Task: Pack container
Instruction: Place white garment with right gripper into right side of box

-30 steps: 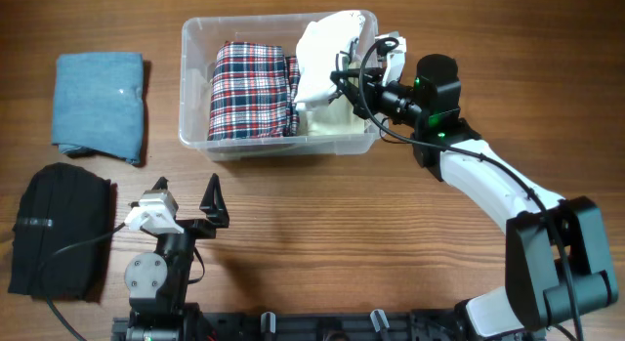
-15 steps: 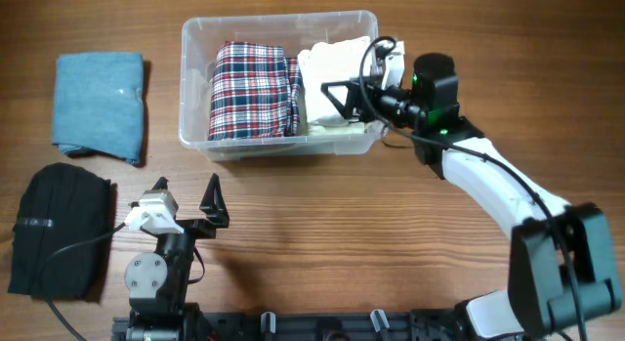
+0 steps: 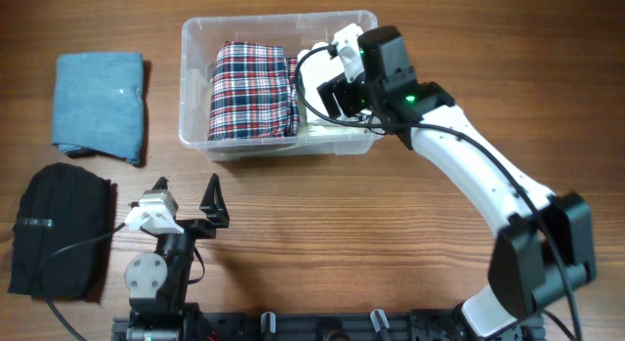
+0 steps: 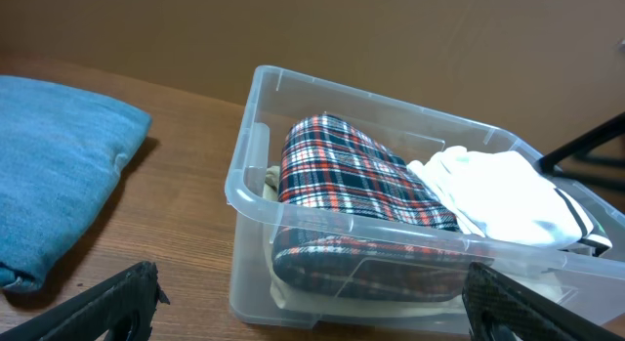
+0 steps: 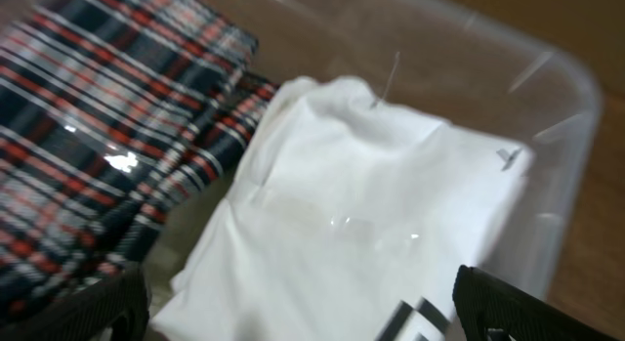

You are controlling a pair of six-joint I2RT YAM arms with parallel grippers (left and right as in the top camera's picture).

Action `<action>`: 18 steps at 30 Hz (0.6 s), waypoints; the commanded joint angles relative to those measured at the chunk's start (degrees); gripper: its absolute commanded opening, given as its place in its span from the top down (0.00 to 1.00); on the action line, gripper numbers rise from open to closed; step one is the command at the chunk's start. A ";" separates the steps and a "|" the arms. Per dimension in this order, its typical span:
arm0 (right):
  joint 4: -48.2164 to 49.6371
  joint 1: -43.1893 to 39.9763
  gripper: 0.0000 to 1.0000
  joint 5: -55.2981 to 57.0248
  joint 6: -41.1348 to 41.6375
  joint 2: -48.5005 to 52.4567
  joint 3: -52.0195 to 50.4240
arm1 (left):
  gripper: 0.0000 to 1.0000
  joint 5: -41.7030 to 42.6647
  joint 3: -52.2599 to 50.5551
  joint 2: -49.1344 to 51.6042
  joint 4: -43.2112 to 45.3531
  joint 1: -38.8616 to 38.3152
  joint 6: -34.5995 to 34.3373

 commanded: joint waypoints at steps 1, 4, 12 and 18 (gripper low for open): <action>1.11 0.09 0.00 1.36 0.33 3.80 0.94 | 0.00 -0.55 -0.39 -0.35 -0.02 0.48 0.52; 1.51 0.09 0.00 1.33 0.46 6.45 0.94 | 0.00 -0.55 -0.37 -0.35 0.00 0.48 0.52; 1.57 0.09 0.01 -0.81 0.74 13.03 0.94 | 0.00 -0.55 -0.39 -0.35 0.00 0.48 0.52; 1.51 0.09 0.00 -0.72 0.42 16.11 0.94 | 0.00 -0.55 -0.39 -0.35 -0.02 0.48 0.52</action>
